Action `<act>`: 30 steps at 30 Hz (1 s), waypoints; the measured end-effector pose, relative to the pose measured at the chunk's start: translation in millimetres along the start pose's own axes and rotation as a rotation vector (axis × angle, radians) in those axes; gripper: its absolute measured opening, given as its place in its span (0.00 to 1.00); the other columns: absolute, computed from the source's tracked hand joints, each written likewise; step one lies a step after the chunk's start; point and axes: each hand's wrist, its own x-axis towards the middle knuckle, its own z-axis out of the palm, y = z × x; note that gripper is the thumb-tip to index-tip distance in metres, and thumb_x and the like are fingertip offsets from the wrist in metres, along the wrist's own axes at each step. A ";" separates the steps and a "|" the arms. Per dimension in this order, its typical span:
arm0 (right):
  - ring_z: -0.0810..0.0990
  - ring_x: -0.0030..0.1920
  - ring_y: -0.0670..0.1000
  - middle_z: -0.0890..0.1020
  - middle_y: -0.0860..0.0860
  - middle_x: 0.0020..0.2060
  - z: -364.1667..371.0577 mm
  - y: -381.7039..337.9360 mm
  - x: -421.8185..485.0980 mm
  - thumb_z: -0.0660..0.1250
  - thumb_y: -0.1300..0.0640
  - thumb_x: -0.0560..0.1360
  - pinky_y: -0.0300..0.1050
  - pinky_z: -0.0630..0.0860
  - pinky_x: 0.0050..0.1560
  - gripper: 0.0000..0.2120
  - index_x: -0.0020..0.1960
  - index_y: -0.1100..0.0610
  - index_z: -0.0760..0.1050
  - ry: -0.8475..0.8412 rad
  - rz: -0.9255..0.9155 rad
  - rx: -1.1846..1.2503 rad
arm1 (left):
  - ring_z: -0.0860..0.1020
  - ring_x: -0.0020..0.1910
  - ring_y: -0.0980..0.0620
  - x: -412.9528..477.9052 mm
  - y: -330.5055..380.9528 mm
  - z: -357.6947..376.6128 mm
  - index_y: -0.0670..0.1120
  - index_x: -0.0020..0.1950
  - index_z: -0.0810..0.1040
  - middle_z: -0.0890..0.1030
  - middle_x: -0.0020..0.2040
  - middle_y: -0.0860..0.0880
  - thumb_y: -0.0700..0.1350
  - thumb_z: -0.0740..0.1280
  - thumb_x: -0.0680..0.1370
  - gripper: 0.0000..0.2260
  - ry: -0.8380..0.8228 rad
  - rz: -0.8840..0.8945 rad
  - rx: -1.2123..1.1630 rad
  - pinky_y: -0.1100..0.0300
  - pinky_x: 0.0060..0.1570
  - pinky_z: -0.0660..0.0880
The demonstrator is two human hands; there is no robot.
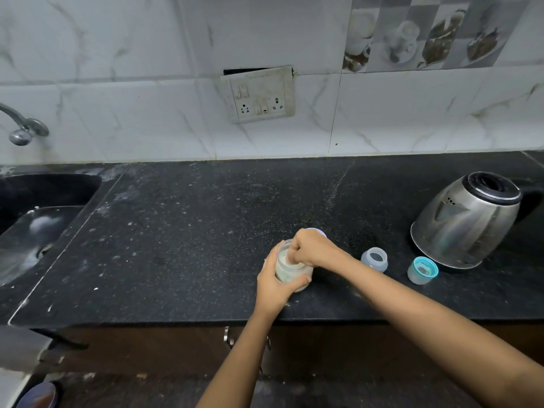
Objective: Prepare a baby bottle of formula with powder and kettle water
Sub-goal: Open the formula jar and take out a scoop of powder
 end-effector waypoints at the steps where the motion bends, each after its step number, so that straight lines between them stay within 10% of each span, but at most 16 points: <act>1: 0.66 0.32 0.50 0.71 0.53 0.32 -2.4 0.5 -1.2 0.66 0.63 0.67 0.42 0.61 0.31 0.03 0.36 0.62 0.78 0.010 0.019 0.034 | 0.72 0.63 0.63 -0.6 0.0 -0.3 0.66 0.66 0.69 0.75 0.63 0.65 0.45 0.79 0.64 0.36 -0.003 -0.003 -0.001 0.69 0.58 0.69; 5: 0.66 0.27 0.47 0.75 0.49 0.29 -14.5 11.6 -5.8 0.70 0.62 0.67 0.40 0.62 0.28 0.17 0.21 0.55 0.72 0.086 0.098 0.244 | 0.73 0.63 0.61 -0.5 -0.5 -1.5 0.64 0.67 0.69 0.75 0.64 0.59 0.50 0.79 0.62 0.37 -0.007 -0.010 0.007 0.61 0.60 0.71; 12: 0.72 0.31 0.45 0.79 0.48 0.31 -4.8 32.8 -15.1 0.73 0.61 0.66 0.41 0.70 0.37 0.02 0.38 0.59 0.84 0.167 0.080 0.481 | 0.73 0.62 0.59 0.1 -1.3 -2.7 0.61 0.68 0.70 0.76 0.64 0.58 0.48 0.80 0.63 0.36 -0.016 -0.004 0.020 0.61 0.59 0.71; 21: 0.76 0.35 0.44 0.81 0.49 0.34 16.1 9.9 -15.5 0.69 0.64 0.70 0.38 0.74 0.39 0.05 0.39 0.62 0.83 0.201 -0.061 0.351 | 0.73 0.63 0.62 -1.5 0.7 -2.7 0.63 0.68 0.69 0.75 0.64 0.59 0.45 0.80 0.63 0.37 -0.010 -0.021 0.002 0.72 0.56 0.69; 30: 0.81 0.39 0.48 0.84 0.46 0.36 2.1 10.7 -11.8 0.68 0.60 0.67 0.42 0.76 0.38 0.06 0.33 0.53 0.82 0.307 0.015 0.110 | 0.73 0.63 0.59 -1.2 3.7 -5.2 0.66 0.66 0.69 0.76 0.63 0.61 0.47 0.79 0.63 0.36 -0.033 -0.020 0.017 0.59 0.59 0.72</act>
